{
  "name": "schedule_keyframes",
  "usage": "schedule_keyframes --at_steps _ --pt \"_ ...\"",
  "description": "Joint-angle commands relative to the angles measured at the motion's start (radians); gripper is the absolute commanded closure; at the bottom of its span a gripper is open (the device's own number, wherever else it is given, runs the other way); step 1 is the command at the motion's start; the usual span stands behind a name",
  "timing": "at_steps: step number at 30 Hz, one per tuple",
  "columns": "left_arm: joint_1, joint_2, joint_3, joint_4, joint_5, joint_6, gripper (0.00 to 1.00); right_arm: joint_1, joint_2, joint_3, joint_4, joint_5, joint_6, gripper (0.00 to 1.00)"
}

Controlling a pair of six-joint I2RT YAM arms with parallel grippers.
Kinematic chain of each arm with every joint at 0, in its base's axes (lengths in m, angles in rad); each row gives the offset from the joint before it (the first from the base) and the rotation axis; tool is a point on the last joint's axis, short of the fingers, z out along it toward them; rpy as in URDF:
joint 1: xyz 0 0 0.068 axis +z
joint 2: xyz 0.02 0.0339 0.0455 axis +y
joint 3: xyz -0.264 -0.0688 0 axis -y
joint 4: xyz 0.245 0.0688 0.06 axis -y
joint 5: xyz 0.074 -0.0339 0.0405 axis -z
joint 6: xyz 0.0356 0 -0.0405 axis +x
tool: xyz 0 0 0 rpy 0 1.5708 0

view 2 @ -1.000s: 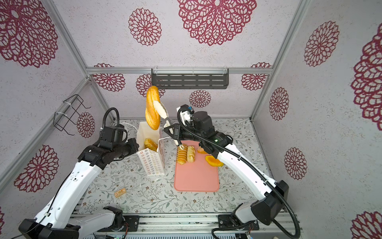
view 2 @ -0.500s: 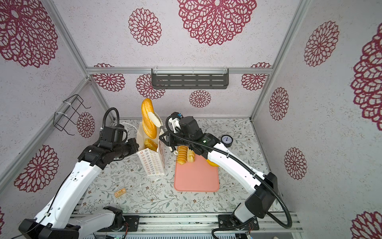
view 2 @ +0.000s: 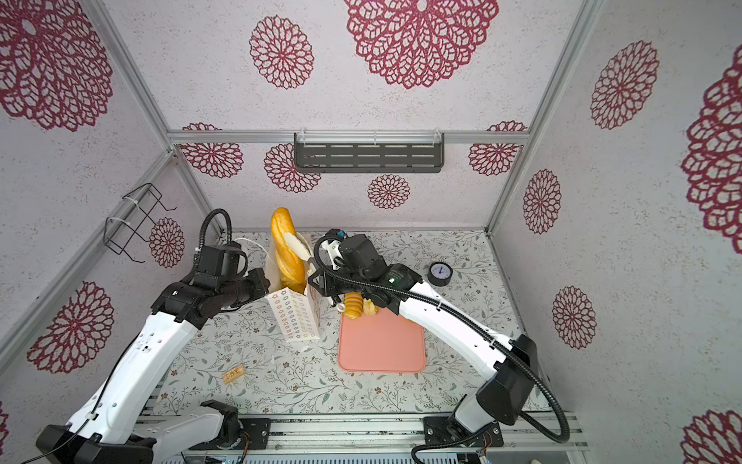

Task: Place the fake bread into the paper bag
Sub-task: 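Carry the bread roll with the tongs over the bag opening, then open the tongs to release the bread roll into the bag, then move the empty tongs back over the pink tray with the right gripper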

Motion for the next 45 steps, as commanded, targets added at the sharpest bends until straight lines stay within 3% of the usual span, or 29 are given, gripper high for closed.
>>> schedule_keyframes --at_steps 1,7,15,22,32,45 --pt "0.008 -0.009 0.013 0.009 -0.003 -0.004 1.0 0.006 -0.061 0.009 0.044 0.022 -0.031 0.93" --pt "0.008 -0.016 0.012 0.003 -0.006 -0.005 1.0 0.007 -0.065 0.009 0.045 0.022 -0.029 0.87" --pt "0.008 -0.019 0.012 0.001 -0.008 -0.007 1.0 0.008 -0.07 0.022 0.043 0.024 -0.038 0.66" --pt "0.008 -0.02 0.012 0.001 -0.008 -0.006 1.0 0.008 -0.078 0.043 0.02 0.05 -0.053 0.6" --pt "0.009 -0.016 0.016 0.0 -0.009 -0.005 1.0 -0.032 -0.151 0.071 -0.117 0.173 -0.099 0.63" --pt "0.008 -0.01 0.029 -0.007 -0.014 0.001 0.83 -0.265 -0.362 -0.164 -0.317 0.224 -0.095 0.66"
